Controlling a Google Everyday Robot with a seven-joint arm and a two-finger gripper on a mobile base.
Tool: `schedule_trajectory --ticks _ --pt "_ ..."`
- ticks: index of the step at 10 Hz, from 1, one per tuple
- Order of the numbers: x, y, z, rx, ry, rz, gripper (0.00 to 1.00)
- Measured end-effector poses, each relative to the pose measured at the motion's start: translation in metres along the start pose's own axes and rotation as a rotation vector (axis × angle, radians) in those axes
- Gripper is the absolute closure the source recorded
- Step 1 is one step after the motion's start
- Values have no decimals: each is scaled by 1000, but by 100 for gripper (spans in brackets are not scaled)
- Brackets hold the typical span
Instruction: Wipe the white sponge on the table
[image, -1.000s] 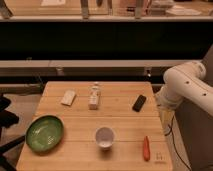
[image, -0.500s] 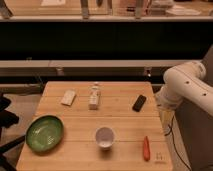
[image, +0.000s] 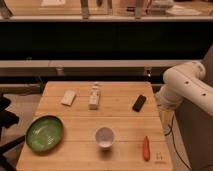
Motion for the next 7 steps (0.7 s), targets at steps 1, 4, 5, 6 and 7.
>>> schedule_trajectory --ticks 1,4,5,6,7 --pt "-13 -6 -2 7 6 -19 20" --pt "-48 -23 -6 29 33 -79 20" --pt "-49 -28 -8 36 41 -96 20" --pt "-51 -32 -8 43 49 -113 20" --pt "-60 -37 -10 50 55 -135 20"
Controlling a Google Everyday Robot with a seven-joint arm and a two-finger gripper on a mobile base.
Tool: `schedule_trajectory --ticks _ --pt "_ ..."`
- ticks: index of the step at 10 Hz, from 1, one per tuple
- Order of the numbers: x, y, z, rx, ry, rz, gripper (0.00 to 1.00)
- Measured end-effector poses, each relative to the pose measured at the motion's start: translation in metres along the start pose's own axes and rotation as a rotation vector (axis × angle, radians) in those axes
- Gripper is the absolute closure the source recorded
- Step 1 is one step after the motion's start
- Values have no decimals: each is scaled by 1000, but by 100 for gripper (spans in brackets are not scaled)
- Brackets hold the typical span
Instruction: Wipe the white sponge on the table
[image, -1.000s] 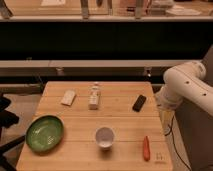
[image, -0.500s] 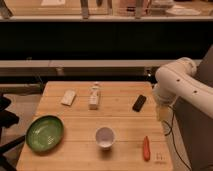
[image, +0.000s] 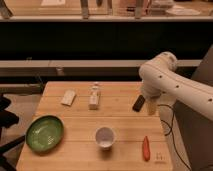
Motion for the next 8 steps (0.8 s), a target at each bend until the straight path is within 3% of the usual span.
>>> schedule_trajectory --ticks 4,8 --pt "-41 -27 -7 24 31 -83 20" --pt "-53 -43 -7 38 54 -151 20"
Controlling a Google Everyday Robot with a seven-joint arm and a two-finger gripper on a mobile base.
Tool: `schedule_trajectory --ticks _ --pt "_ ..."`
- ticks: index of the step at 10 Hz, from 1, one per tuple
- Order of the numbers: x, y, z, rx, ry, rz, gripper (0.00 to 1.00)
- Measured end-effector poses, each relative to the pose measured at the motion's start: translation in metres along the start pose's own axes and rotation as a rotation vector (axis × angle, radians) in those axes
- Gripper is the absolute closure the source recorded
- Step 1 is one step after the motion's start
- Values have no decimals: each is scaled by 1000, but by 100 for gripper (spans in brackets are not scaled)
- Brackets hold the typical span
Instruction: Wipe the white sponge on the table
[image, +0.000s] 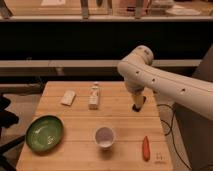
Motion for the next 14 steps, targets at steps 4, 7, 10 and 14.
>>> schedule_trajectory --ticks 4,7,10,14 --pt "-40 -30 -1 23 22 -85 20" --pt "-44 -44 2 43 28 -139 20" --pt "-67 -60 4 59 23 -189 20" --pt "-75 -73 9 79 23 -248 20"
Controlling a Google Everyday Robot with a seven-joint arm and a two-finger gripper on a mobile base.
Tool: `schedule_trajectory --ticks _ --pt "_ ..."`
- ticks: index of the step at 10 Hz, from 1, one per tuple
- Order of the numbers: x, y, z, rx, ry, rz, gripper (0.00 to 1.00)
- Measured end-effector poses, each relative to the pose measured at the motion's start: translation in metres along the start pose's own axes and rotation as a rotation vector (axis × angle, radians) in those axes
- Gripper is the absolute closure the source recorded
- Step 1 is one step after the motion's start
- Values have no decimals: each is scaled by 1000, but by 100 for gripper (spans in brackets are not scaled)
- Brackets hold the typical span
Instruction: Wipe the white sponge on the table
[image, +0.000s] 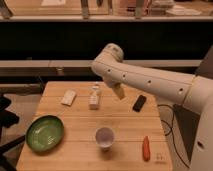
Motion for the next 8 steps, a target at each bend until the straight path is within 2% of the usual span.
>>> schedule_trajectory --ticks 4,8 --pt "-23 -24 6 22 -12 -53 20" --pt "-21 -31 15 46 -25 -96 20"
